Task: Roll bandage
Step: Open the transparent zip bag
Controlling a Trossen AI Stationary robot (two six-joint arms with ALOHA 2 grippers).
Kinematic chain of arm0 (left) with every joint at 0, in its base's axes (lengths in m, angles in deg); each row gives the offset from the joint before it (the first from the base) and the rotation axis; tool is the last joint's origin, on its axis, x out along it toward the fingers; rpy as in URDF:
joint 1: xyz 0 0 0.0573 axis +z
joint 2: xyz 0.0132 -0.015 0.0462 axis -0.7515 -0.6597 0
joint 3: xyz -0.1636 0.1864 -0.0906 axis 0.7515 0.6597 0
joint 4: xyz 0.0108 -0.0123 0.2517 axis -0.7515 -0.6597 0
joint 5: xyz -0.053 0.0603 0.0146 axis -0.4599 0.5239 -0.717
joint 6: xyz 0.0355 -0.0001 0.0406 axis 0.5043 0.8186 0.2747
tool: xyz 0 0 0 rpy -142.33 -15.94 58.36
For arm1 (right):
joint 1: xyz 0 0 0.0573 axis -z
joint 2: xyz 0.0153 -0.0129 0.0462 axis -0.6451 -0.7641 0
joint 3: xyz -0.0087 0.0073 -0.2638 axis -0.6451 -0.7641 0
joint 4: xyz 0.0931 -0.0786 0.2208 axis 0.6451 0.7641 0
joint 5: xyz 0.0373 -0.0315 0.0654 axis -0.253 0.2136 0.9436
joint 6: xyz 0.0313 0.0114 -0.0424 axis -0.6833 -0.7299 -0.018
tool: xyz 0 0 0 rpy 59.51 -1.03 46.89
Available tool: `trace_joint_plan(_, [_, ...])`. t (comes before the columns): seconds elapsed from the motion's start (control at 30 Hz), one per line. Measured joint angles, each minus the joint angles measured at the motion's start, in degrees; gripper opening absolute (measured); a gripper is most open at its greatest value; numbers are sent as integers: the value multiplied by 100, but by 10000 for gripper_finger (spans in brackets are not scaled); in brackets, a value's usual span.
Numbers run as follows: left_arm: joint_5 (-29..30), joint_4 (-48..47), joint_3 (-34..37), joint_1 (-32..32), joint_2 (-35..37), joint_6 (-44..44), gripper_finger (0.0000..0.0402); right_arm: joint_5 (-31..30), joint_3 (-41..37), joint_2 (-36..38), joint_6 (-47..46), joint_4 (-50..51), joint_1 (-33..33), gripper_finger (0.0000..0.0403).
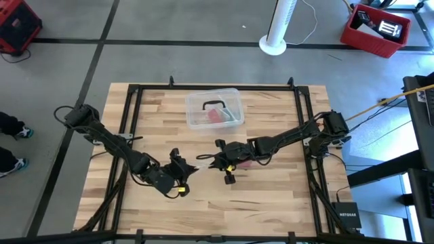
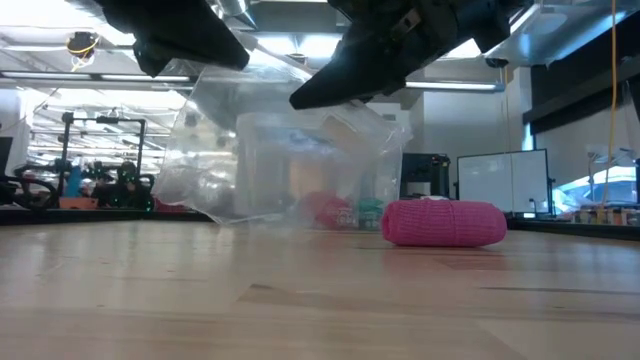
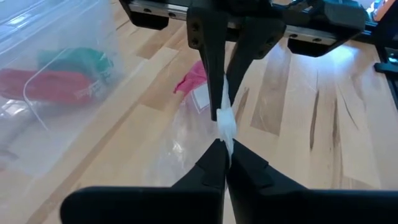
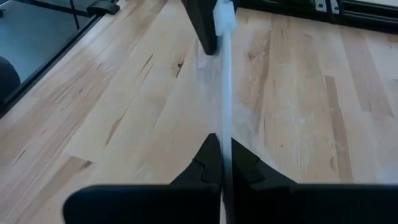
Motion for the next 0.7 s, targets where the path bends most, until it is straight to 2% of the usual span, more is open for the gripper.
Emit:
trace_joint_plan(0.13, [27,-3,0,2,-4,13,0,0,0,0,-36,15,0,2])
trace_joint_plan(0.3, [35,-3,0,2,-8,20,0,-2,0,0,-37,15,-2,26])
trace_joint_plan(0.7, [37,-5,0,2,-11,70,0,-2,0,7,-136,55,0,131])
